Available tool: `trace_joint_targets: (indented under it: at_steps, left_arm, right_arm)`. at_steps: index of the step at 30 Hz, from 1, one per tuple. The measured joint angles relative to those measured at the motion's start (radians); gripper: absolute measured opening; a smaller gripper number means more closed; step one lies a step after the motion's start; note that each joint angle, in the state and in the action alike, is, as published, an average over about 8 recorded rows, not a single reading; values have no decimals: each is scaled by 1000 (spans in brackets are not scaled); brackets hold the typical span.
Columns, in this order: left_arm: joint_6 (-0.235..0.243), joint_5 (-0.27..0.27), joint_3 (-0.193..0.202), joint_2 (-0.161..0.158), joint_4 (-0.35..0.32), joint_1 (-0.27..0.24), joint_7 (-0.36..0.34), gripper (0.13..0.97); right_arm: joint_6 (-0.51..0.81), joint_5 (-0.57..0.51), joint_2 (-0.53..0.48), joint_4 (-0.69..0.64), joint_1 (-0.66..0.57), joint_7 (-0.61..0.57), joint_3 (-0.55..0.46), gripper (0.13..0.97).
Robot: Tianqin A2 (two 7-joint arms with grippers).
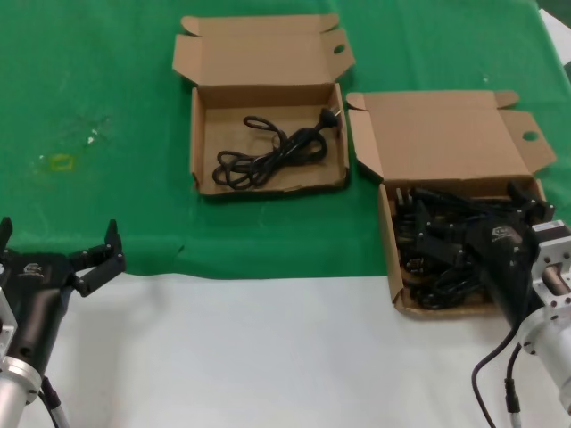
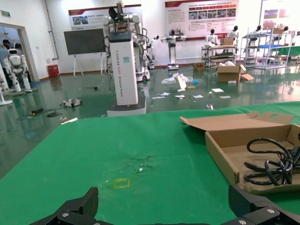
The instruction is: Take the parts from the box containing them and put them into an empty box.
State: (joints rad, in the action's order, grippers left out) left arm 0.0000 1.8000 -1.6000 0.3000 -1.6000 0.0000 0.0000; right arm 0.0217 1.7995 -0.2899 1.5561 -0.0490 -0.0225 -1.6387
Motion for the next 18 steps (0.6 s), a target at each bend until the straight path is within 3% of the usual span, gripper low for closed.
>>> trace_joint_targets:
  at_steps: [18]
  left_arm:
    - [0, 0, 0, 0, 0, 0, 0, 966]
  right_arm:
    - [0, 0, 0, 0, 0, 0, 0, 966]
